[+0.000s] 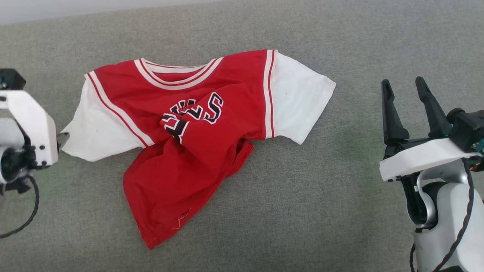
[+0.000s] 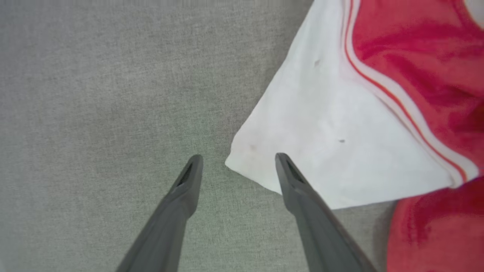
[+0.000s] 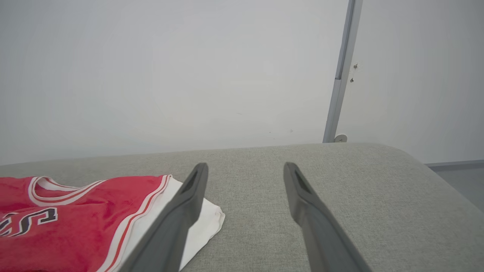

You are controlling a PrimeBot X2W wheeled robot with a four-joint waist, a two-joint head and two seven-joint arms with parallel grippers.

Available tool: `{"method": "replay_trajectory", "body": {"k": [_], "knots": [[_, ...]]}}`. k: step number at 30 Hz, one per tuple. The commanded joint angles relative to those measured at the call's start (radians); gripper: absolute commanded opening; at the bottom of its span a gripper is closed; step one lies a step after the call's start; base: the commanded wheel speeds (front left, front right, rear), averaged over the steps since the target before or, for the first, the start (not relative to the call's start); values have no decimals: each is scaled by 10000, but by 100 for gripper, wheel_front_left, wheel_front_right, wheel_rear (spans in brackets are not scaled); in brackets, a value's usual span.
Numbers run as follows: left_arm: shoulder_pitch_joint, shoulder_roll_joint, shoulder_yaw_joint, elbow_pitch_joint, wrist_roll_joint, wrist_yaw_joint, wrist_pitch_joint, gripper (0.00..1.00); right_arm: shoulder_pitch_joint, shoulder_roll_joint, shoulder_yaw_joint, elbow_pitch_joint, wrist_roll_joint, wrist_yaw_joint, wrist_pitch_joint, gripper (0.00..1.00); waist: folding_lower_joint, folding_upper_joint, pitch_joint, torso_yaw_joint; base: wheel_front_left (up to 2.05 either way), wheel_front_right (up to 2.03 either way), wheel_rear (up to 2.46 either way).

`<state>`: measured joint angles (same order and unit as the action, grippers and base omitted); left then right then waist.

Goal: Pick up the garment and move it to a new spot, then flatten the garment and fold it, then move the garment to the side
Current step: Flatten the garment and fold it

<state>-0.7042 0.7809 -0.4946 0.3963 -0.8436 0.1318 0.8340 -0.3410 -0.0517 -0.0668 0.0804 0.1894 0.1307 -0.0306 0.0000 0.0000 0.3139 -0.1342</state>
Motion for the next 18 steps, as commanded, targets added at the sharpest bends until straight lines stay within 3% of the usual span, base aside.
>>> {"method": "replay_trajectory", "body": {"k": [1,12,17,18], "knots": [[-170,-126,-34,122,148,-36,-23,100,40,-48,38,-98,-76,2,56,100,0,0,27,15,0,0,0],[-1054,-439,-448,1370,386,-328,253,100,22,-274,498,-625,236,2,605,100,0,0,545,-113,0,0,0],[-1098,-902,-623,2268,446,-315,66,100,-117,-566,910,-588,489,2,1366,100,0,0,829,-92,0,0,0],[-1066,-1061,-705,2443,331,-437,213,89,-168,-665,979,-549,526,2,1588,100,0,0,871,-60,0,0,0]]}}
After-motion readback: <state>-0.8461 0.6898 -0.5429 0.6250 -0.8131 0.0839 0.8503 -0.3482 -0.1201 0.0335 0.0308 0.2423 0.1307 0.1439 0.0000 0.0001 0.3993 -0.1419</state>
